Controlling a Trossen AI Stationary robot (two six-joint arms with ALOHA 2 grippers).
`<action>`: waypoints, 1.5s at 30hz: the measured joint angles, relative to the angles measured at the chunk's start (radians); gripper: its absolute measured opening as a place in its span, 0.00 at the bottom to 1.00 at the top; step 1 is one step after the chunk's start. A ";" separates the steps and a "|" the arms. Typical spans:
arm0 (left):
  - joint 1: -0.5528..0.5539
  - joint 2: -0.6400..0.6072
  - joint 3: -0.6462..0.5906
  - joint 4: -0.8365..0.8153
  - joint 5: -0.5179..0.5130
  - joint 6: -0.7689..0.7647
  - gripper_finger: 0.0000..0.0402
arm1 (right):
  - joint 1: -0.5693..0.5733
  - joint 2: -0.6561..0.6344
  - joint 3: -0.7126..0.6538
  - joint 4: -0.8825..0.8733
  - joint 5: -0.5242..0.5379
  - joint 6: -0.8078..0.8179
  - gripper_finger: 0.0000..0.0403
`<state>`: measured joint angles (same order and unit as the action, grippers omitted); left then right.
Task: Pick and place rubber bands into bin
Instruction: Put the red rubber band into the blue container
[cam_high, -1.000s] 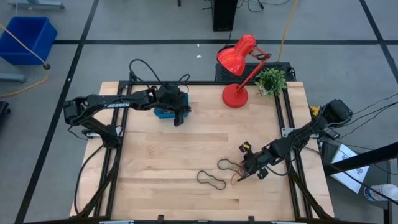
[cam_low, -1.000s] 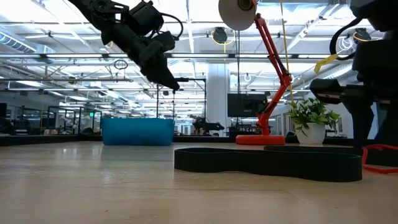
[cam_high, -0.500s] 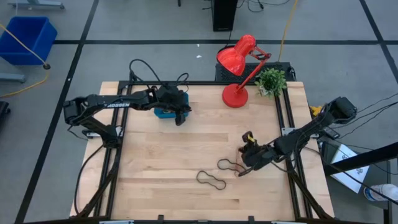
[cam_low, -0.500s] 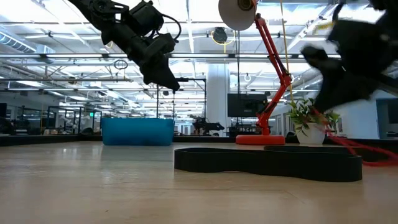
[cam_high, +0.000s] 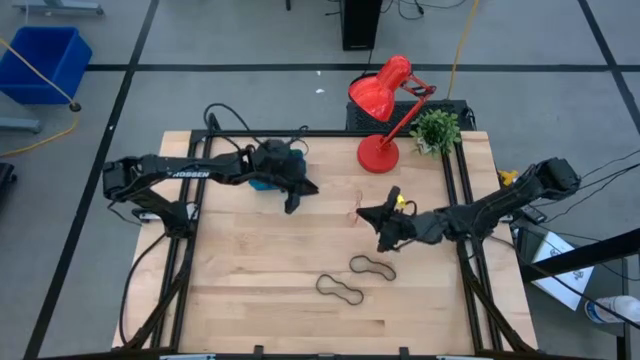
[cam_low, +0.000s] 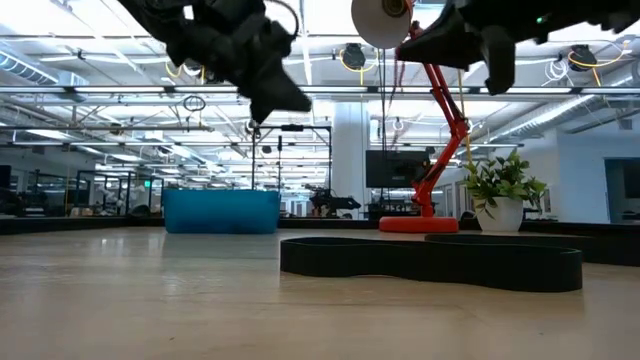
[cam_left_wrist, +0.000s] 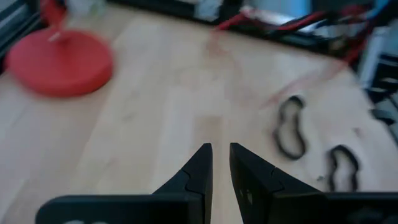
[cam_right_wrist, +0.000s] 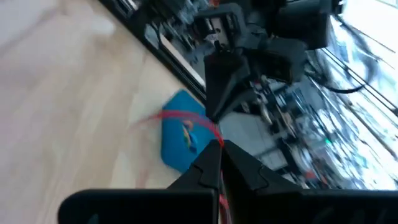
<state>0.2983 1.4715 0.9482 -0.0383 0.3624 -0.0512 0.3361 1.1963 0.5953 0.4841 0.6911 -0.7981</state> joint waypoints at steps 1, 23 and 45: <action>-0.019 0.000 0.000 0.020 0.001 0.003 0.16 | -0.017 0.007 0.000 0.015 -0.044 0.001 0.00; -0.216 0.244 0.000 0.279 -0.020 0.096 0.16 | -0.114 0.212 -0.001 0.223 -0.220 0.003 0.00; -0.216 0.339 0.140 0.220 -0.050 0.070 0.58 | -0.114 0.213 -0.001 0.184 -0.217 0.023 0.00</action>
<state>0.0826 1.8101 1.0885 0.1814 0.3119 0.0189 0.2218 1.4090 0.5945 0.6678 0.4744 -0.7753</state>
